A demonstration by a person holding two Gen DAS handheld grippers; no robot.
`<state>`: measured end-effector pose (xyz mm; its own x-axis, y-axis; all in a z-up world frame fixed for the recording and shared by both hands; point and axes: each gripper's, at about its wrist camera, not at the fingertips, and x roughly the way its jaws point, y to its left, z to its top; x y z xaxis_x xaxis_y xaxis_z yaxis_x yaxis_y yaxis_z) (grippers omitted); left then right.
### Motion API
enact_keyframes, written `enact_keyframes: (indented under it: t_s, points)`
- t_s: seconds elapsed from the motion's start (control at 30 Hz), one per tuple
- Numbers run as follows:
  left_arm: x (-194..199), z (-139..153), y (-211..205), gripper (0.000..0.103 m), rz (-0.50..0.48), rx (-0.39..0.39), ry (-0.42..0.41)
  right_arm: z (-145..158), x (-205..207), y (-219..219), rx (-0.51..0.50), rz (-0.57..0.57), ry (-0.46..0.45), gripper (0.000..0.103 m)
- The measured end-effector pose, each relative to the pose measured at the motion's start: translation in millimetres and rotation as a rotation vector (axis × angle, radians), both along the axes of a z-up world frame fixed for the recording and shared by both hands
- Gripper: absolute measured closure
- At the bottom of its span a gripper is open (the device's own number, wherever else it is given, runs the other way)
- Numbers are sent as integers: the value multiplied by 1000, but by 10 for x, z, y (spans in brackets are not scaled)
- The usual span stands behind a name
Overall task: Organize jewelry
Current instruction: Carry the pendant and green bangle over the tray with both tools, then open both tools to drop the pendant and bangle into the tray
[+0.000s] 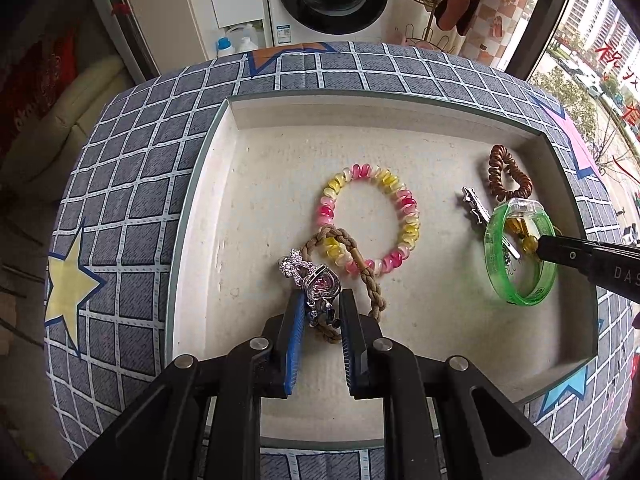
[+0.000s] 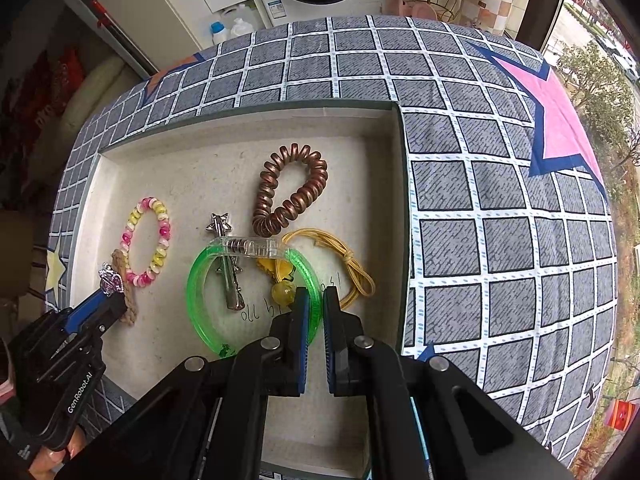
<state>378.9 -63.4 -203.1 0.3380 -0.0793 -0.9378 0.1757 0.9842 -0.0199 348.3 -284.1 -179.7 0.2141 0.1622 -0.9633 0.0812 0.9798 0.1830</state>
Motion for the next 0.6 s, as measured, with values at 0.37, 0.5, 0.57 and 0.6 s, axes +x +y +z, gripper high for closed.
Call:
enact_keyframes:
  t_s: [0.37, 0.5, 0.57, 0.6]
  points:
    - [-41, 101, -22, 73, -11, 14, -16, 151, -28, -27, 55, -13, -33, 52]
    - [-85, 169, -3, 3, 3, 18, -42, 261, -60, -46, 77, -21, -57, 52]
    - [-137, 275, 31, 0, 16, 5, -104, 320, -95, -68, 95, -31, -65, 52]
    - [-145, 300, 30, 0, 8, 4, -105, 345, -108, -69, 104, -34, -69, 52]
